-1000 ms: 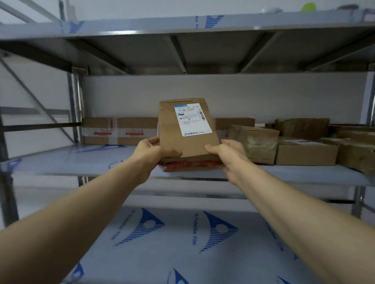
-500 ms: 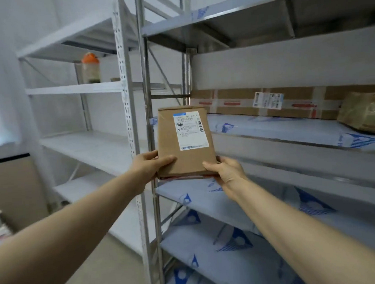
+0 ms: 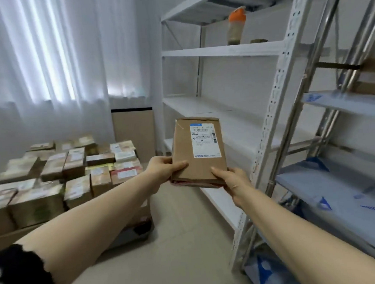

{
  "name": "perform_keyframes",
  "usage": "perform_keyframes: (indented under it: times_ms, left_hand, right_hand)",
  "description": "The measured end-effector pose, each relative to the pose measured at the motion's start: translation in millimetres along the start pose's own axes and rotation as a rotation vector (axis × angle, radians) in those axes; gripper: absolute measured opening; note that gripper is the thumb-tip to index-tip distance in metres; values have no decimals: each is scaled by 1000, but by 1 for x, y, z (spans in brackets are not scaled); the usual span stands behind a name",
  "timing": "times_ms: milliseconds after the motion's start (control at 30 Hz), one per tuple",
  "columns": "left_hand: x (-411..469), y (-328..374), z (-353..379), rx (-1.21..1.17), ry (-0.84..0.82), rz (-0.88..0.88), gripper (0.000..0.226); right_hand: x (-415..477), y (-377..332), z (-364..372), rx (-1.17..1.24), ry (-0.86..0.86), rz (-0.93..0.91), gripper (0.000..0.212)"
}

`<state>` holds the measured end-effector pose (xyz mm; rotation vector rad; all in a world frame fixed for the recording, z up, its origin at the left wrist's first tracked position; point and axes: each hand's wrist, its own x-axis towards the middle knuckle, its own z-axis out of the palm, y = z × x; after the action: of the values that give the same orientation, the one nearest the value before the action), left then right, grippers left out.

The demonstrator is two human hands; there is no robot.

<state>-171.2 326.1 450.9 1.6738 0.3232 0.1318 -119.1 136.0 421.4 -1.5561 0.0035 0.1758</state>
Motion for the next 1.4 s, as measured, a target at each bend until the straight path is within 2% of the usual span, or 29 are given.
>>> perform_keyframes:
  times_ms: [100,233,467,533,633,667,700,733,833,867,967,1033,1167,1300,1400]
  left_hand:
    - [26,-16,-67,39,68,-37,32]
    - [65,-38,-133,67,105,-98,40]
    - [144,-66,-166,51,130,-156,37]
    - [175,-73,-165,47,135,-173,39]
    - [227,-79,-159,60,135,-187,40]
    - [248,-80,-155,60,140,-192,39]
    - [270,-82,-151,55,142,-199,39]
    - [292,-83,-146,43,146,-209,40]
    - [366,-86,-128,13,164,-241,49]
    - [389,-86,-121,-2,173,-250,53]
    - [456,-85,-103,-53,193,-296,66]
    - [495,-85,-94,-95,201,-308,63]
    - [561,-86,-93,-144,249,-331,59]
    - [636,-91,-116,-154,290,-364,63]
    - [698,-96,-136,-153,322,-371,57]
  right_hand:
    - [31,14,78,-3,-69,48,24]
    - [69,29,152,-9,-144,78,31]
    - [153,51,201,-55,-163,154,45]
    - [186,58,206,-65,-177,170,58]
    - [244,72,208,-72,-199,187,104]
    - [268,76,207,-58,-211,194,111]
    - [290,76,206,-51,-222,210,110]
    - [308,72,205,-52,-238,237,100]
    - [377,59,199,-61,-293,312,42]
    - [403,57,196,-69,-296,328,35]
    - [480,52,190,-93,-265,364,46]
    - [524,48,193,-102,-260,387,50]
    - [595,47,215,-97,-318,410,44]
    - [663,49,252,-89,-380,440,31]
    - [720,49,284,-100,-385,427,29]
